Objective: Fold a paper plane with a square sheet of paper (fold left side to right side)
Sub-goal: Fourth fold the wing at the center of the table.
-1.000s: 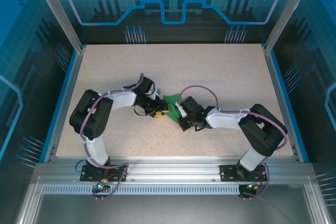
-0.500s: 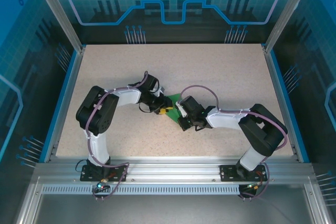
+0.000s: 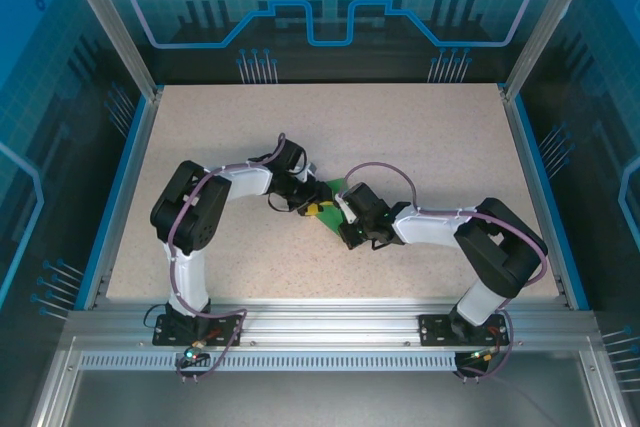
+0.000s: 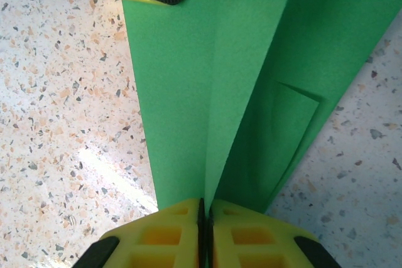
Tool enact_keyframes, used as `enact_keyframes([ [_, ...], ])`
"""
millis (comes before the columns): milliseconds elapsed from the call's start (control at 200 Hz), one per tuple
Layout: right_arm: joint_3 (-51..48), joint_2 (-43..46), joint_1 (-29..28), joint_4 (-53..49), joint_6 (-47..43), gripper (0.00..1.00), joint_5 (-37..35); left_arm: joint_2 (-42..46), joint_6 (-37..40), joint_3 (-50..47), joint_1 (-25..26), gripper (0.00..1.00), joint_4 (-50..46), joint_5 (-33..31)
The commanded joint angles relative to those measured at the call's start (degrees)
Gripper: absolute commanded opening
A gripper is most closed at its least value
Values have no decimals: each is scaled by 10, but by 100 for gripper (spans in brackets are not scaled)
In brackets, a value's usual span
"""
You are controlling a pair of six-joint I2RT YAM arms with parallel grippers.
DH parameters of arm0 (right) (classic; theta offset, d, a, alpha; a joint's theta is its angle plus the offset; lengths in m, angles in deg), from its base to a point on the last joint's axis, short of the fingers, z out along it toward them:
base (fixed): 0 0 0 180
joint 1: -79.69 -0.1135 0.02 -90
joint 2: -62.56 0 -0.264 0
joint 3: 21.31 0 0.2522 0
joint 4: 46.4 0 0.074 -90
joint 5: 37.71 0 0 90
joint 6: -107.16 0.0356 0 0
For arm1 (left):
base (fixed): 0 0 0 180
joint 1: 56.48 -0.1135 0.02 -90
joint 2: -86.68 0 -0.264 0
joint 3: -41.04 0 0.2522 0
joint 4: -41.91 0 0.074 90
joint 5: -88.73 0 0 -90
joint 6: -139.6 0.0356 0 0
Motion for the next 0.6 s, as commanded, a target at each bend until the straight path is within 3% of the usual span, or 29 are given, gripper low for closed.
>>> enact_keyframes([
  [0, -13, -5, 7, -22, 6, 12, 2, -19, -3, 16, 4, 45, -13, -3],
  [335, -10, 29, 25, -10, 16, 19, 43, -31, 8, 19, 5, 46, -47, -21],
  [595, -18, 65, 54, 11, 22, 33, 124, -34, 10, 22, 6, 46, -53, -21],
])
